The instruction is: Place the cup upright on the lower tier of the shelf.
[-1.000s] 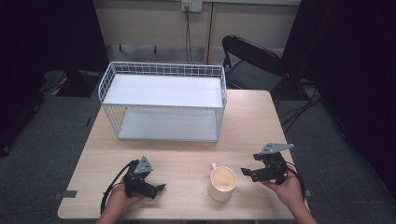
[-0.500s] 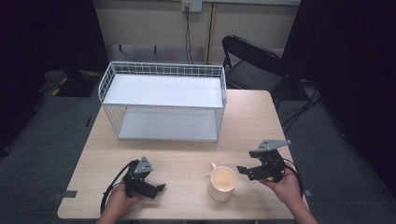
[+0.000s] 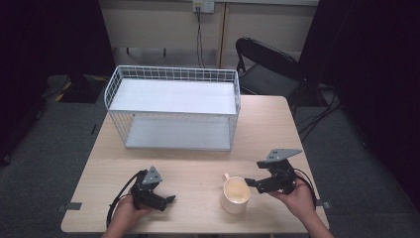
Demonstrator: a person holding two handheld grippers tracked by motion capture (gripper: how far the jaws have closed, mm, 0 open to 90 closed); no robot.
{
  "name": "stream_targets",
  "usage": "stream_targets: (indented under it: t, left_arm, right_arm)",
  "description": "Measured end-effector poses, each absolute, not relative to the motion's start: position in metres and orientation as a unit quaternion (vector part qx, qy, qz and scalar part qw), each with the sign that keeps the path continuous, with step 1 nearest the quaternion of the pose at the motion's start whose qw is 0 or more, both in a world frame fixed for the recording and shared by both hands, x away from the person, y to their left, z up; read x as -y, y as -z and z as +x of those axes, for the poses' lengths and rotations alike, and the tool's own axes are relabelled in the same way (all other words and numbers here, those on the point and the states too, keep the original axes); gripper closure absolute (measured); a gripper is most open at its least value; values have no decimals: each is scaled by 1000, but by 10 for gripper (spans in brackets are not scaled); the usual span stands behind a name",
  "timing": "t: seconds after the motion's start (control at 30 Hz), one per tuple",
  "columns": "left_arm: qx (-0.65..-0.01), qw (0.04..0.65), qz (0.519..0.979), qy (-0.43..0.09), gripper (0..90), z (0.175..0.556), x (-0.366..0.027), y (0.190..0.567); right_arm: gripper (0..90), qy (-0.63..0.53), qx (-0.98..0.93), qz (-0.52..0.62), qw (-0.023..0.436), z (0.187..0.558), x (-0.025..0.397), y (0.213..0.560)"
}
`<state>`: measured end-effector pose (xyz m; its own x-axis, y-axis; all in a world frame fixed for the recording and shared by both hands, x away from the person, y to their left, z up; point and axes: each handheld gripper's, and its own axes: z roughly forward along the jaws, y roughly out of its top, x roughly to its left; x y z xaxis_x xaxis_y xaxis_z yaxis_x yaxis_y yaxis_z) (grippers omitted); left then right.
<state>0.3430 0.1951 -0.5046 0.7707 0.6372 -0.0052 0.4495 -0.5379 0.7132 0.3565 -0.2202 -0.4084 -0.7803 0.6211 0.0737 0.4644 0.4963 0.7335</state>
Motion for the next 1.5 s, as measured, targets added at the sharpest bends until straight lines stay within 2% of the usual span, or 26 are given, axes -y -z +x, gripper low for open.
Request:
stream_targets:
  t: [0.6,0.97,1.33,1.5]
  left_arm:
    - [-313,365,867,-129,0,343,-195,505]
    - [-313,365,867,-129,0,343,-195,505]
    - [-313,365,867,-129,0,343,-195,505]
    - [-313,365,867,-129,0,343,-195,505]
  right_arm:
    - [241,-395,-864,303,77,352,203,423]
    - [347,-385,-869,306,55,352,197,436]
    - [417,-368,-876,306,61,352,192,442]
    - [487,-367,-874,314,55,354,192,444]
